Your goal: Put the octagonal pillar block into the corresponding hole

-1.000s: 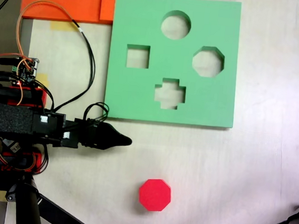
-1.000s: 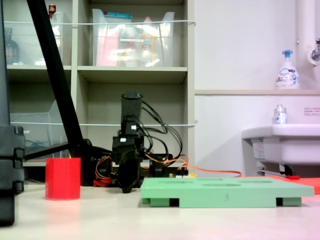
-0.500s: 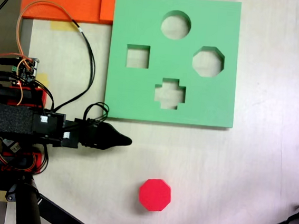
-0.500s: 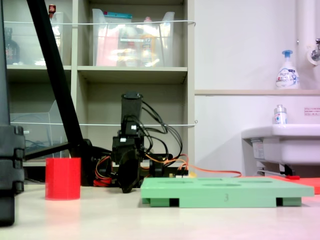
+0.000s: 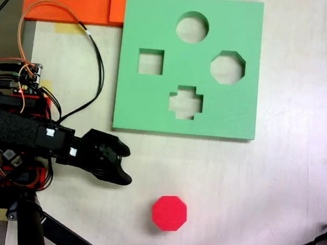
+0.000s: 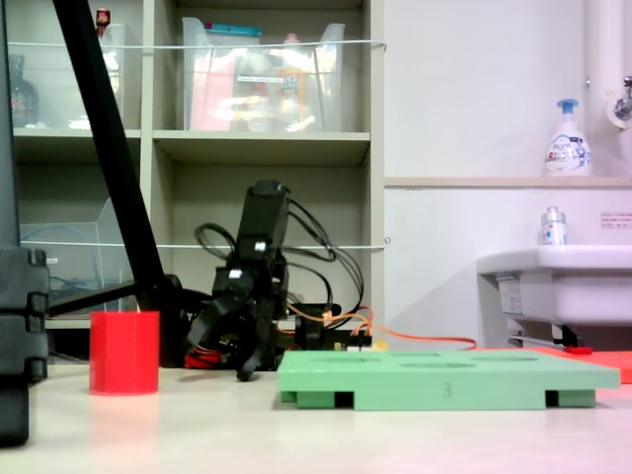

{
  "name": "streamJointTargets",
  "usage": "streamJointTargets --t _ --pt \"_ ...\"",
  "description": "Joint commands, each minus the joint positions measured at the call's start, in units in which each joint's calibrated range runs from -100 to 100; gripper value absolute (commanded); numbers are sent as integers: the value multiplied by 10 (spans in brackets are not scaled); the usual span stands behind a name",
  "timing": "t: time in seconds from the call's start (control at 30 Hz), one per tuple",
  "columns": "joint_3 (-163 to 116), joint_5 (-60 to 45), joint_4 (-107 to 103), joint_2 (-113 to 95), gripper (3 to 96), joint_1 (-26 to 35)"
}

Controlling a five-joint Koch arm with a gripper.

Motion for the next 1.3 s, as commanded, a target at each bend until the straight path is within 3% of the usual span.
streamJointTargets --t 0.03,0.27,0.5,0.77,0.93,1.1,1.3 --pt "180 63 -323 -5 457 7" --pt "554 77 -612 122 457 21" --pt "996 78 -882 472 457 0" --pt "1108 76 -893 633 469 -34" --pt "1144 56 -893 765 646 -60" --pt "1145 51 -893 842 955 -67" --pt "1161 37 -884 918 955 -78"
